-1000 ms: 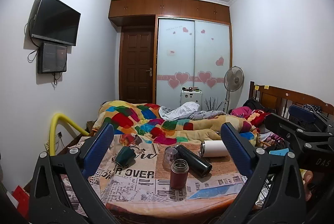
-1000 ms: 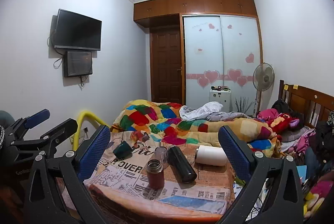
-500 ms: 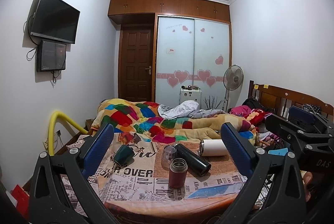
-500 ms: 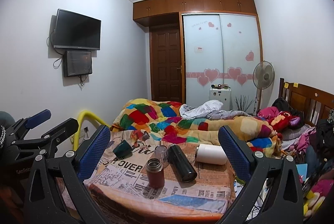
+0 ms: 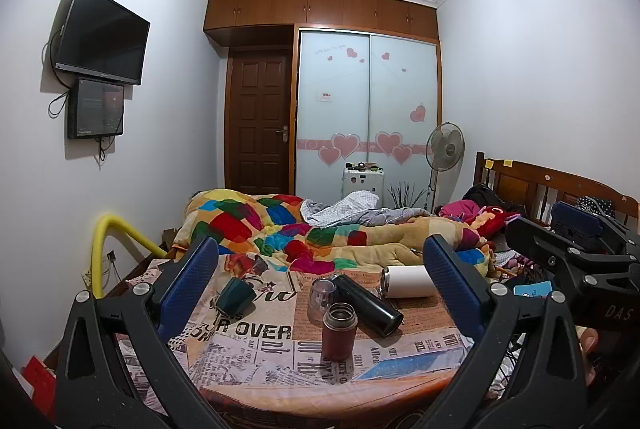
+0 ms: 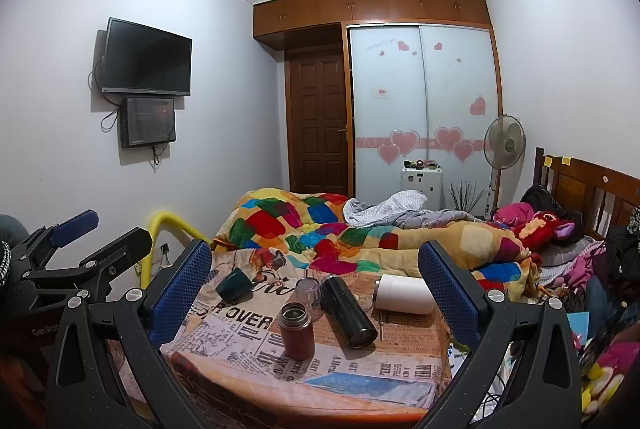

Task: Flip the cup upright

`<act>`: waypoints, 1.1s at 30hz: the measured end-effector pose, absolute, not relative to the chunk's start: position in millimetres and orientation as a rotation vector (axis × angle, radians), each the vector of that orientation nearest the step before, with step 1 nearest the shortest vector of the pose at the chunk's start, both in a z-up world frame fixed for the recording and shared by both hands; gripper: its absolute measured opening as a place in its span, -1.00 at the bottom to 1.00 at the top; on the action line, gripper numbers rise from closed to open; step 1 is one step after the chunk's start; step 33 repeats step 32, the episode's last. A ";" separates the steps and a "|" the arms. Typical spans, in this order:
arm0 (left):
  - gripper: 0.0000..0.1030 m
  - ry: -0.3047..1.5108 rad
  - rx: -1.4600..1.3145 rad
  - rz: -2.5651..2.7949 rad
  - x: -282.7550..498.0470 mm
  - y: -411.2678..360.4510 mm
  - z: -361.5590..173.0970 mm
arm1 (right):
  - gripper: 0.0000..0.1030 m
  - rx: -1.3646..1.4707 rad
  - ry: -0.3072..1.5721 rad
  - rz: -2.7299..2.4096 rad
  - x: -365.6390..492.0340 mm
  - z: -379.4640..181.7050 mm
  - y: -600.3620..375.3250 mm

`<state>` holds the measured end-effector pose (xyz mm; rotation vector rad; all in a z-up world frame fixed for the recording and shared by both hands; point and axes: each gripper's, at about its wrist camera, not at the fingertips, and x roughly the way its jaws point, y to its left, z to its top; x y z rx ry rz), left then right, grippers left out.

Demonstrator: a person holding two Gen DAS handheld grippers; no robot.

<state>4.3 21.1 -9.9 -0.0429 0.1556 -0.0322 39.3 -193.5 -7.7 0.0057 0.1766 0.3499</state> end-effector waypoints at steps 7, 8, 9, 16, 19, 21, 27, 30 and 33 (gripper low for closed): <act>1.00 0.157 -0.043 -0.032 4.8 20.9 -10.2 | 1.00 0.008 0.180 0.347 37.9 -11.6 -194.8; 1.00 0.158 -0.043 -0.033 4.9 20.7 -10.0 | 1.00 0.008 0.180 0.348 38.5 -11.4 -194.9; 1.00 0.159 -0.043 -0.034 5.1 21.0 -10.0 | 1.00 0.008 0.180 0.347 38.5 -11.4 -195.0; 1.00 0.166 -0.047 -0.043 7.0 21.1 -11.2 | 1.00 0.009 0.181 0.347 38.6 -10.7 -195.5; 1.00 0.167 -0.047 -0.045 7.4 21.7 -12.2 | 1.00 0.009 0.182 0.346 38.5 -11.3 -196.0; 1.00 0.167 -0.049 -0.045 7.5 22.4 -12.5 | 1.00 0.009 0.185 0.346 37.6 -12.8 -196.5; 1.00 0.178 -0.059 -0.048 9.6 24.4 -16.0 | 1.00 0.004 0.190 0.346 36.0 -15.0 -196.7; 1.00 0.184 -0.062 -0.053 10.2 26.0 -19.3 | 1.00 -0.001 0.197 0.348 35.6 -17.0 -196.1; 1.00 0.188 -0.067 -0.051 10.4 28.9 -21.4 | 1.00 -0.006 0.204 0.350 38.6 -17.4 -193.0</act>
